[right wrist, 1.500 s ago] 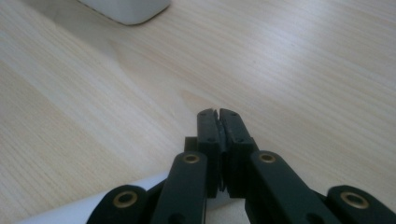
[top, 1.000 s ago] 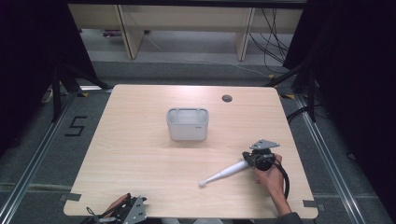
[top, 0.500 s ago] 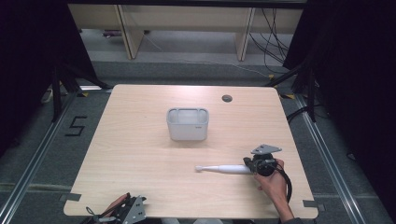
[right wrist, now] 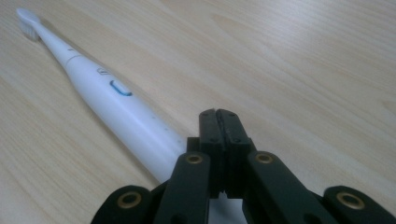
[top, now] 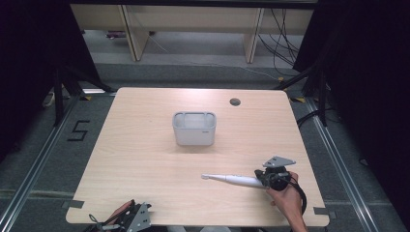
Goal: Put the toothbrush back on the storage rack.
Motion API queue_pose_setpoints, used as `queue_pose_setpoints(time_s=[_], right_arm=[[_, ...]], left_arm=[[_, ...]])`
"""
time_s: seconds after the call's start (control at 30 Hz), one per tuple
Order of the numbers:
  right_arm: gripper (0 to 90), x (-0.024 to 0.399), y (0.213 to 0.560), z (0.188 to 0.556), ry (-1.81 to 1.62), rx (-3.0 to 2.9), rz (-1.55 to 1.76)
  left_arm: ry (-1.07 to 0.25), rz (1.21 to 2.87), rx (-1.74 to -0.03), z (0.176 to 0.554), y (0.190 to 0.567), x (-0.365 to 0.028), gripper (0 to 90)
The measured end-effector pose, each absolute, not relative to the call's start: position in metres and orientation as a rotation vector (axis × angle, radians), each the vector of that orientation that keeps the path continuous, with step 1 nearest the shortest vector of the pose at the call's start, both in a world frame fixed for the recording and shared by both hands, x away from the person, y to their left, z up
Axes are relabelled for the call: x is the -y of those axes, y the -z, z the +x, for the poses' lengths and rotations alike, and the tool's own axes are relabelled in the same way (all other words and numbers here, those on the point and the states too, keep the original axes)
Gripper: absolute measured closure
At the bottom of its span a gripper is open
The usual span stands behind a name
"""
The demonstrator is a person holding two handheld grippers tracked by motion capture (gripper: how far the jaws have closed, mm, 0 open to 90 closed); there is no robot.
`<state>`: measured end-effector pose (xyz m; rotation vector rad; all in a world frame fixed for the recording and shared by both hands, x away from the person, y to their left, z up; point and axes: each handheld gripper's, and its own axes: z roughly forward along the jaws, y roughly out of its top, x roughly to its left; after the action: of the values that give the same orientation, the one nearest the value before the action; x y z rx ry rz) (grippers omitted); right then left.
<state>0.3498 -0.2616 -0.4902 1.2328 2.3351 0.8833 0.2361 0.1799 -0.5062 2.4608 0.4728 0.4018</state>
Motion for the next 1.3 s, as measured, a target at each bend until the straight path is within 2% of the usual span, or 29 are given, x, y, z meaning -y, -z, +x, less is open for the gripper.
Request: queue_pose_setpoints(time_s=[0.73,1.3], right_arm=[[88.4,0.265,0.491,0.304,-0.869,-2.381,1.250],[86.1,0.260,0.489,0.285,-0.824,-2.421,1.164]], left_arm=[[-0.407,2.464,-0.475,0.236,0.506,-0.180,15.3],[-0.407,2.468,-0.472,0.237,0.507,-0.180,15.3]])
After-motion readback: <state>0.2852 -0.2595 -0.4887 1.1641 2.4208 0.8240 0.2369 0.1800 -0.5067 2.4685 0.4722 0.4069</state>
